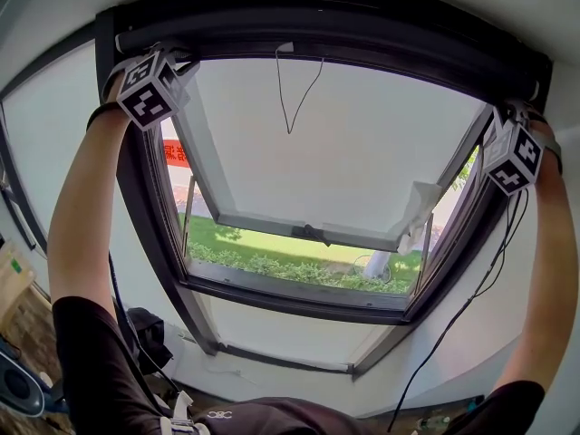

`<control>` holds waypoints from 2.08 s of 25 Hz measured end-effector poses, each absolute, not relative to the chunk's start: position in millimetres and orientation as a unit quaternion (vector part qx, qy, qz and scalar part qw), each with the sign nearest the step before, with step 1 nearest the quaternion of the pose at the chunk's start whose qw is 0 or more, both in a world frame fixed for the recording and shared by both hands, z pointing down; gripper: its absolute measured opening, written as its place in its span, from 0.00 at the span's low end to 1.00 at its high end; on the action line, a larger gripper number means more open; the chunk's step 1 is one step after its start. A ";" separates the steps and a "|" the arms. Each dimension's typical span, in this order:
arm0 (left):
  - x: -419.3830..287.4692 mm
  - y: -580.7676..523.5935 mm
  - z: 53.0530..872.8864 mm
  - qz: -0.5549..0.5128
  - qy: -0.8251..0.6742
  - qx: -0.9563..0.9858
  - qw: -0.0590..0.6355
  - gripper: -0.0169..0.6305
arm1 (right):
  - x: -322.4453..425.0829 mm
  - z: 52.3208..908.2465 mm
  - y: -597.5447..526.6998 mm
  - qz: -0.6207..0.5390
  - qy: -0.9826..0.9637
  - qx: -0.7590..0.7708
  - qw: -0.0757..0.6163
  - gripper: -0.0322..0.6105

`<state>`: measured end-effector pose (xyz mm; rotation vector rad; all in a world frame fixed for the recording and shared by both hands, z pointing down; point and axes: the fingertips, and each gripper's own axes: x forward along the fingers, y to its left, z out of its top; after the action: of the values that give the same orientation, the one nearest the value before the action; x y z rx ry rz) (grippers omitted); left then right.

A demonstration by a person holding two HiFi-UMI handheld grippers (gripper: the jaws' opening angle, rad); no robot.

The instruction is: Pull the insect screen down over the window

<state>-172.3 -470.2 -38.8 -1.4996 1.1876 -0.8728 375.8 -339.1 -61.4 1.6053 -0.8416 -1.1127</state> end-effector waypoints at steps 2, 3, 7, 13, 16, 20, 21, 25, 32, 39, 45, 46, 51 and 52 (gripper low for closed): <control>-173.1 -469.4 -39.2 -0.362 0.488 -0.623 0.492 0.11 | 376.0 -61.3 -339.9 -0.454 -0.350 0.660 0.486 0.10; -173.1 -469.2 -39.1 -0.366 0.487 -0.623 0.490 0.10 | 376.4 -61.3 -340.3 -0.449 -0.354 0.661 0.485 0.10; -171.9 -470.4 -37.9 -0.393 0.478 -0.609 0.497 0.08 | 377.9 -60.6 -340.2 -0.438 -0.360 0.668 0.483 0.10; -173.3 -464.0 -43.3 -0.379 0.468 -0.631 0.488 0.06 | 377.4 -59.5 -340.3 -0.428 -0.361 0.670 0.488 0.10; -173.3 -468.6 -37.4 -0.406 0.452 -0.622 0.494 0.05 | 377.8 -59.1 -342.3 -0.420 -0.355 0.664 0.506 0.10; -173.1 -470.2 -37.4 -0.436 0.453 -0.580 0.517 0.04 | 378.9 -59.5 -342.2 -0.415 -0.354 0.663 0.512 0.09; -173.1 -470.2 -37.0 -0.436 0.454 -0.579 0.518 0.04 | 379.1 -58.6 -342.1 -0.413 -0.356 0.663 0.512 0.09; -173.0 -469.6 -28.2 -0.441 0.446 -0.590 0.509 0.04 | 379.0 -47.9 -342.6 -0.388 -0.364 0.650 0.543 0.09; -171.6 -469.2 6.3 -0.466 0.419 -0.603 0.494 0.04 | 379.7 -12.2 -343.6 -0.349 -0.394 0.618 0.584 0.09; -172.9 -467.2 35.1 -0.488 0.400 -0.616 0.471 0.04 | 379.3 14.1 -343.4 -0.330 -0.414 0.600 0.600 0.09; -171.6 -467.1 76.1 -0.506 0.379 -0.627 0.455 0.04 | 379.3 56.3 -343.5 -0.313 -0.434 0.575 0.619 0.09; -171.8 -467.3 83.8 -0.506 0.378 -0.628 0.454 0.04 | 378.9 63.8 -343.4 -0.313 -0.436 0.571 0.621 0.09; -170.9 -467.8 120.7 -0.500 0.372 -0.638 0.452 0.04 | 379.5 99.8 -341.8 -0.303 -0.445 0.553 0.636 0.09; -171.0 -468.6 129.5 -0.502 0.368 -0.641 0.449 0.04 | 379.3 108.5 -342.4 -0.298 -0.448 0.548 0.641 0.09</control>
<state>-171.0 -468.6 129.5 -1.5862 0.9100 -1.2414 379.3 -342.4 108.5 1.2488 -1.0216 -0.6794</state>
